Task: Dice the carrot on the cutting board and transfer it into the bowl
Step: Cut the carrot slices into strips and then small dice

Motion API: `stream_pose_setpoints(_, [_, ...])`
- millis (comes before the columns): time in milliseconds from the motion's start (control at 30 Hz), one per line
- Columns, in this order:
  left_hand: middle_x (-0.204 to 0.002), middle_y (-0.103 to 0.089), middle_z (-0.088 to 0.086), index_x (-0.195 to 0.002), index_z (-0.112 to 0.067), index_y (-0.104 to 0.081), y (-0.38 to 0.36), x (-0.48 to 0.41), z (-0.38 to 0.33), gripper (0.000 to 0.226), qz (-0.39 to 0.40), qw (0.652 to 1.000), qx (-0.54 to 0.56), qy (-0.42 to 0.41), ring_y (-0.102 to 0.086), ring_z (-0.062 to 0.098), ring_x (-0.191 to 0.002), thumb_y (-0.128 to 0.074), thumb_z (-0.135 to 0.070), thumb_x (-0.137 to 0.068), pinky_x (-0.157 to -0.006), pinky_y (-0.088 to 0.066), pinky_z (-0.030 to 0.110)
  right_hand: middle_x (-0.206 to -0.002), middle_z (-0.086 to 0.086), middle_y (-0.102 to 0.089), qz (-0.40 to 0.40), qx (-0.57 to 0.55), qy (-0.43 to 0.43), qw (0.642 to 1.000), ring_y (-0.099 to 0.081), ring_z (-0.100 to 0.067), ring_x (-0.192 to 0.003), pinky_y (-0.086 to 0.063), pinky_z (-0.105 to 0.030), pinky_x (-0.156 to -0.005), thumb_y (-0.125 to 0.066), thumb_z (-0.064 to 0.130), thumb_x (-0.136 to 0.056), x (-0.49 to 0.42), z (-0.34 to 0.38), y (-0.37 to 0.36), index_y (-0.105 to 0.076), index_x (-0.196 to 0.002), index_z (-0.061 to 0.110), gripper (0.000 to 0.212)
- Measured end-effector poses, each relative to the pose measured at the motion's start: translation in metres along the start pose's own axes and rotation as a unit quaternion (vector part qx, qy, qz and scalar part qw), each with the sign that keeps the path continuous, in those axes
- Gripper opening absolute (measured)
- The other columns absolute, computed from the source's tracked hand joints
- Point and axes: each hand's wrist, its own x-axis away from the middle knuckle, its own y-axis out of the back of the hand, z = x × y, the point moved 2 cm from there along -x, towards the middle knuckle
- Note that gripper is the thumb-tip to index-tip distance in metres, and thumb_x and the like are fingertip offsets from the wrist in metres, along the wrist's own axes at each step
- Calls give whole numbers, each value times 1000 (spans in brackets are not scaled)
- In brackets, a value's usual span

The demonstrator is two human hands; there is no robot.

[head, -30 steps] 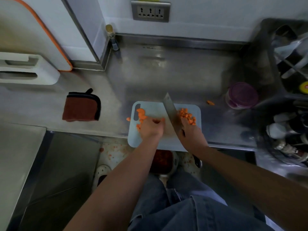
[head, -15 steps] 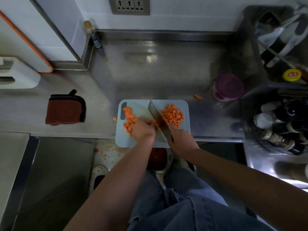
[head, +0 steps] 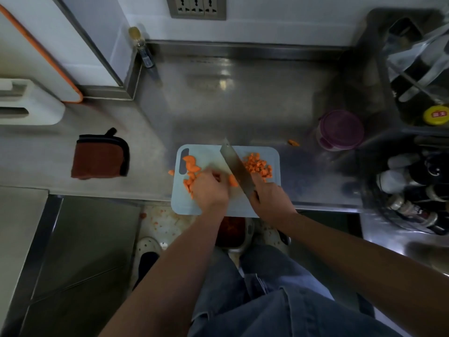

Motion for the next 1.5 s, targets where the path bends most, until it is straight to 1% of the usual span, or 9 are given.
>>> stream_pose_setpoints(133, [-127,-49,13,-116,-13,-62,16,-8,13,30,-34,975,-190,-112,-46,34,-112,-58,-24,-88,-87,-43,42,-65,-5,-52,-7,-4,13,1000,-50,-24,-55,-31,-30,-48,-44,19,-96,-6,0,-2,-40,-108,15,13])
stream_pose_setpoints(200, [-133,-45,14,-118,-10,-63,21,-12,19,31,-11,962,-245,-117,-40,35,-117,-53,-24,-92,-91,-40,40,-65,-5,-50,-12,-1,11,1000,-46,-21,-53,-25,-28,-46,-44,19,-97,-8,1,-3,-40,-110,14,14])
stream_pose_setpoints(400, [-136,-45,10,-104,-13,-70,25,-19,18,20,21,969,-199,-147,-45,30,-117,-57,-21,-91,-89,-43,37,-69,-6,-52,-17,-10,6,1000,-48,-24,-58,-28,-29,-49,-44,18,-95,-9,3,-5,-41,-115,14,20])
stream_pose_setpoints(500, [-128,-49,12,-100,-11,-70,28,-18,19,22,24,963,-179,-201,-49,29,-112,-60,-27,-88,-77,-43,35,-68,-4,-51,-17,-12,-1,1000,-49,-22,-59,-30,-29,-52,-44,17,-96,-8,3,-4,-42,-115,14,20])
stream_pose_setpoints(633, [-116,-54,10,-114,-15,-66,26,-16,27,31,57,918,-265,-291,-52,29,-109,-65,-21,-84,-74,-47,37,-67,-3,-52,-14,-22,1,1000,-48,-17,-55,-25,-27,-45,-46,17,-95,-9,2,-4,-42,-112,14,17])
stream_pose_setpoints(833, [-84,-63,7,-79,-13,-72,22,-14,27,25,9,888,-320,-330,-62,30,-82,-86,-8,-58,-56,-51,34,-73,-8,-61,-21,-34,2,999,-54,-22,-58,-33,-29,-48,-47,19,-95,-8,0,-6,-42,-115,14,21])
stream_pose_setpoints(1033, [-100,-60,5,-96,-12,-71,21,-15,19,16,27,918,-259,-299,-54,25,-103,-59,-23,-92,-72,-43,33,-72,-9,-62,-30,-29,-11,999,-56,-27,-58,-51,-42,-54,-46,19,-93,-7,-3,-3,-40,-117,15,25])
stream_pose_setpoints(1200, [-85,-71,0,-91,-17,-71,15,-12,9,16,68,974,-65,-205,-64,18,-79,-67,-31,-87,-69,-52,34,-74,-8,-62,-33,-27,-22,999,-57,-29,-63,-53,-45,-60,-47,21,-93,-4,-7,1,-39,-118,17,27])
stream_pose_setpoints(1500, [-85,-72,1,-91,-17,-77,-3,-1,1,23,97,995,14,23,-63,18,-79,-70,-38,-84,-62,-38,23,-65,-3,-52,-13,-13,-17,1000,-49,-18,-55,-39,-31,-53,-46,16,-93,3,-8,0,-40,-122,16,29])
